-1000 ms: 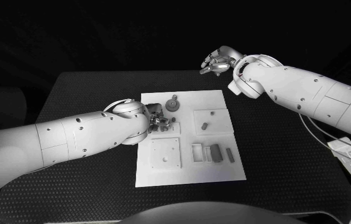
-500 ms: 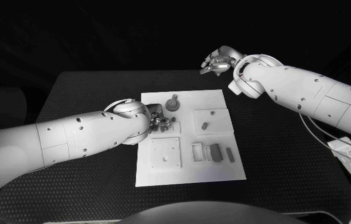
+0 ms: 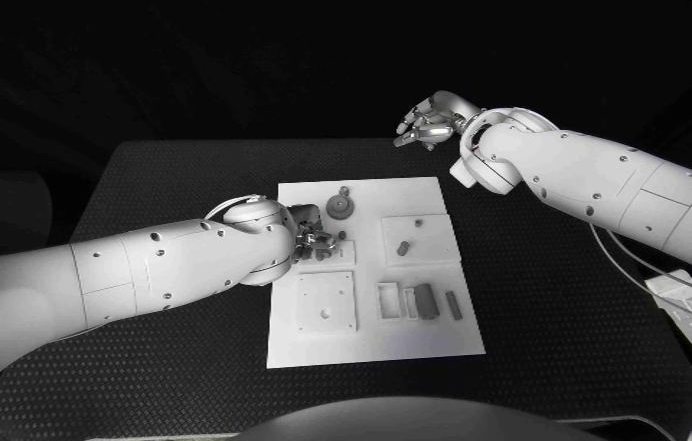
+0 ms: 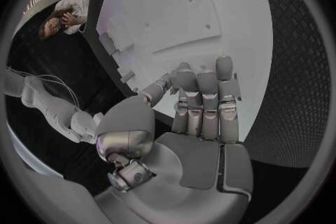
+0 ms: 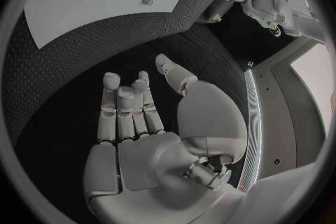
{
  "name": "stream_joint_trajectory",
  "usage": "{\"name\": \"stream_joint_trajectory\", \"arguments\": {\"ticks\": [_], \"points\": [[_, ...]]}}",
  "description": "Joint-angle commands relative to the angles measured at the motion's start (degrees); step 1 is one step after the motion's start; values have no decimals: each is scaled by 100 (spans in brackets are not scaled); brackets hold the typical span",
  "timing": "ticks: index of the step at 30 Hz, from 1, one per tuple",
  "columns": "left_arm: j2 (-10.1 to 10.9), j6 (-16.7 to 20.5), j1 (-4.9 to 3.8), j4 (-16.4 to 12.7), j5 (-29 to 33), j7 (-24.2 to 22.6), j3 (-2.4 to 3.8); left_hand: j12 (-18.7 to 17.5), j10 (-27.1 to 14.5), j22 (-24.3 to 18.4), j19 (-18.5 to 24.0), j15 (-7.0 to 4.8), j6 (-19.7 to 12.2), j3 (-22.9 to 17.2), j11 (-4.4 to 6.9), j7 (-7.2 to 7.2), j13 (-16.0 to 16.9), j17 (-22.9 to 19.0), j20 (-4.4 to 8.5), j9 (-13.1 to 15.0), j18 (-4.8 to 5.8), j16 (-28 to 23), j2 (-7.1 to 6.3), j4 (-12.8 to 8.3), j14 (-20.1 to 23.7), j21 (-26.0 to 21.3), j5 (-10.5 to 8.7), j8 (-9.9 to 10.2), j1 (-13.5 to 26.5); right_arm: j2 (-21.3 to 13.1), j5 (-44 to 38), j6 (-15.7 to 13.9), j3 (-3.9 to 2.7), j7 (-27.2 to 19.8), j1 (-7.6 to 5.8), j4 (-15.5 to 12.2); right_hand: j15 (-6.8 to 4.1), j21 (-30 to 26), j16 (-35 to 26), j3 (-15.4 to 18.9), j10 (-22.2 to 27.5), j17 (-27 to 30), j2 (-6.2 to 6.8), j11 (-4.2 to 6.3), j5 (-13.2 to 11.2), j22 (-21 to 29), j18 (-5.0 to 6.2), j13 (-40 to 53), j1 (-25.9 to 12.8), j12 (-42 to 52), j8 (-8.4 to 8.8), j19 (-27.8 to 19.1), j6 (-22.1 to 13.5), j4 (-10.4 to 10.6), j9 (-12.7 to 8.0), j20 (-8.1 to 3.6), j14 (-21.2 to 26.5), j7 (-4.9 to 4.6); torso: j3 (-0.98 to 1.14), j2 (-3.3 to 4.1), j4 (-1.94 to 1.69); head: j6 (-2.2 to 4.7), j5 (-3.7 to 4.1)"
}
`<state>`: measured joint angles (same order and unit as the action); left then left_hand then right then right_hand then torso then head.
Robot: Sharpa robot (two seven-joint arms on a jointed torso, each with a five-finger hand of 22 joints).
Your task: Assemble the parts on the task board
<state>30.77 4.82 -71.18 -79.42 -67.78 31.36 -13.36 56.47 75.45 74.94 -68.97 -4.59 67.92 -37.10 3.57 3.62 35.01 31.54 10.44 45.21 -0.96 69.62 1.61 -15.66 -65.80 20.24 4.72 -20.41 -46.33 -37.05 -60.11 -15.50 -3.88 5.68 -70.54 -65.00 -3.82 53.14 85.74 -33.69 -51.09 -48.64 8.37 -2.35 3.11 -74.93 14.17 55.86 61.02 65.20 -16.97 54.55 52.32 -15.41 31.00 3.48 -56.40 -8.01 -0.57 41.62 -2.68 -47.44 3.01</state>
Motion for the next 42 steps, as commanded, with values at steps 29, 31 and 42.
{"name": "stream_joint_trajectory", "arguments": {"ticks": [29,31,42], "points": [[-47,-103,56,29,624,14,-34,215,254,142,-28,6,571,-749,345,-485,72,-114,-21,44,-163,259,777,-117,-41,140,384,-155,943,15,2,103,-2,-32,9,15,14,-35,-12,32,46,6,-34,11,-23,-66,83,-12,-18,0,25,-55,-12,2,10,-3,43,-41,4,3,1,-16,-21],[-50,-100,56,19,619,13,-34,224,263,142,-29,6,578,-789,351,-491,79,-120,-21,56,-172,266,777,-120,-52,169,468,-170,972,17,1,103,-2,-33,11,16,14,-36,-12,32,46,6,-34,11,-23,-66,83,-12,-17,1,25,-55,-12,1,10,-3,44,-41,4,3,1,-17,-22],[-36,-178,57,-44,264,3,-34,242,294,141,-58,-12,589,-881,378,-512,97,-137,-8,90,-202,285,647,-122,-100,267,616,-207,899,16,1,120,-2,-34,18,20,14,-36,-11,31,47,7,-36,11,-23,-67,83,-13,-16,1,25,-56,-12,0,11,-3,45,-41,3,0,1,-27,-25]]}}
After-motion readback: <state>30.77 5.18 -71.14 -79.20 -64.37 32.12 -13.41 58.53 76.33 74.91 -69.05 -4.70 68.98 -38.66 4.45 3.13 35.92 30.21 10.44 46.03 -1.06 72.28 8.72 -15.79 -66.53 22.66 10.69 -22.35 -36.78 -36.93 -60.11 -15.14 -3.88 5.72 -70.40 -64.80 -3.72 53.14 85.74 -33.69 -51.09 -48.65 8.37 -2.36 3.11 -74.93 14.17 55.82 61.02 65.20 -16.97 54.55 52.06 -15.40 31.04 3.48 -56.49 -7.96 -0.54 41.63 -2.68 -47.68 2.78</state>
